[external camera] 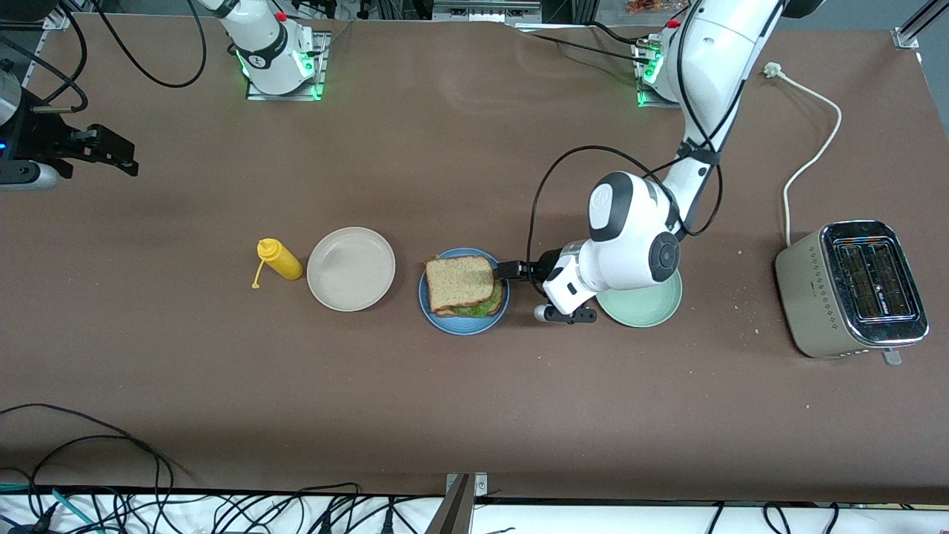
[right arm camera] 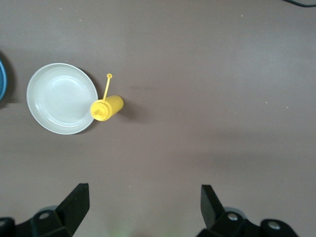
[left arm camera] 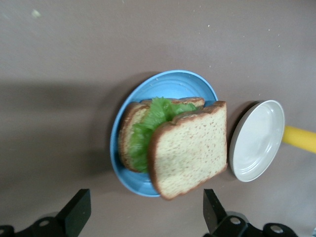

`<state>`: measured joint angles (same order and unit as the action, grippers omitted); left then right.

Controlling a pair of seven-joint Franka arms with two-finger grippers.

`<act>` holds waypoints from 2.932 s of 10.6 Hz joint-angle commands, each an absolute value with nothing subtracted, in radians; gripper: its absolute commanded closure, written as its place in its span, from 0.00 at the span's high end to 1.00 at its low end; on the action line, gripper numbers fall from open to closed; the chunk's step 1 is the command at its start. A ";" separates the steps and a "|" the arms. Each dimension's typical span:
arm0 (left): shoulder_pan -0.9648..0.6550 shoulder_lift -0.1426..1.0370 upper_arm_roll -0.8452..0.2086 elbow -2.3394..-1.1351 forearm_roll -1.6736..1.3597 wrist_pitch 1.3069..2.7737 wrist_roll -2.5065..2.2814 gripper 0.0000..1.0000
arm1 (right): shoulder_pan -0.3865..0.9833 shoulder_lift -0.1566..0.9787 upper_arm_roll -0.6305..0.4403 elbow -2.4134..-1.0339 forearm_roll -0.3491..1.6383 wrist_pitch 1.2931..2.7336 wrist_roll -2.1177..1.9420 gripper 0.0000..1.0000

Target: Make sandwich in blue plate with both arms

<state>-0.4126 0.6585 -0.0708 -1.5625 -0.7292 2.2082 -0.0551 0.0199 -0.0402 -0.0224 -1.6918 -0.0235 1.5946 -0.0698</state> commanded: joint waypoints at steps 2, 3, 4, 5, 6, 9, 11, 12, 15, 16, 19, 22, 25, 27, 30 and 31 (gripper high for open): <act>-0.310 0.377 -0.067 -1.670 -0.433 2.121 -0.045 1.00 | 0.015 -0.051 -0.020 -1.697 0.017 1.603 -0.058 1.00; -0.299 0.292 -0.067 -1.721 -0.395 2.121 -0.046 1.00 | 0.014 -0.049 -0.021 -1.695 0.009 1.601 -0.060 1.00; -0.278 0.225 -0.067 -1.770 -0.378 2.120 -0.048 1.00 | 0.014 -0.049 -0.021 -1.694 0.006 1.601 -0.066 1.00; -0.249 0.151 -0.067 -1.816 -0.377 2.105 -0.048 1.00 | 0.014 -0.048 -0.021 -1.690 0.002 1.600 -0.061 1.00; -0.215 0.100 -0.067 -1.825 -0.371 2.044 -0.048 1.00 | 0.015 -0.048 -0.020 -1.690 -0.011 1.598 -0.061 1.00; -0.198 -0.016 -0.067 -1.813 -0.134 1.889 -0.048 1.00 | 0.015 -0.048 -0.020 -1.689 -0.012 1.597 -0.061 1.00; -0.170 -0.073 -0.067 -1.777 -0.048 1.757 -0.048 1.00 | 0.015 -0.048 -0.020 -1.689 -0.012 1.597 -0.061 1.00; -0.169 -0.086 -0.066 -1.744 -0.010 1.691 -0.048 1.00 | 0.015 -0.048 -0.020 -1.689 -0.014 1.597 -0.061 1.00; -0.164 -0.087 -0.020 -1.646 0.067 1.522 -0.048 1.00 | 0.015 -0.048 -0.018 -1.689 -0.014 1.597 -0.063 1.00; -0.166 -0.084 0.007 -1.626 0.067 1.494 -0.048 1.00 | 0.017 -0.048 -0.018 -1.689 -0.014 1.597 -0.063 1.00; -0.167 -0.074 0.032 -1.623 0.063 1.482 -0.048 1.00 | 0.015 -0.048 -0.018 -1.689 -0.012 1.595 -0.063 1.00; -0.170 -0.010 0.040 -1.538 0.054 1.441 -0.046 1.00 | 0.015 -0.049 -0.018 -1.689 -0.012 1.595 -0.063 1.00; -0.205 0.017 0.116 -1.497 0.008 1.413 -0.043 1.00 | 0.015 -0.048 -0.018 -1.689 -0.012 1.592 -0.063 1.00; -0.212 0.017 0.109 -1.494 0.008 1.413 -0.045 1.00 | 0.015 -0.048 -0.018 -1.689 -0.012 1.592 -0.063 1.00; -0.212 0.017 0.100 -1.494 0.008 1.413 -0.044 1.00 | 0.015 -0.048 -0.018 -1.689 -0.012 1.592 -0.063 1.00; -0.212 0.015 0.100 -1.494 0.008 1.411 -0.046 1.00 | 0.015 -0.048 -0.018 -1.689 -0.012 1.592 -0.064 1.00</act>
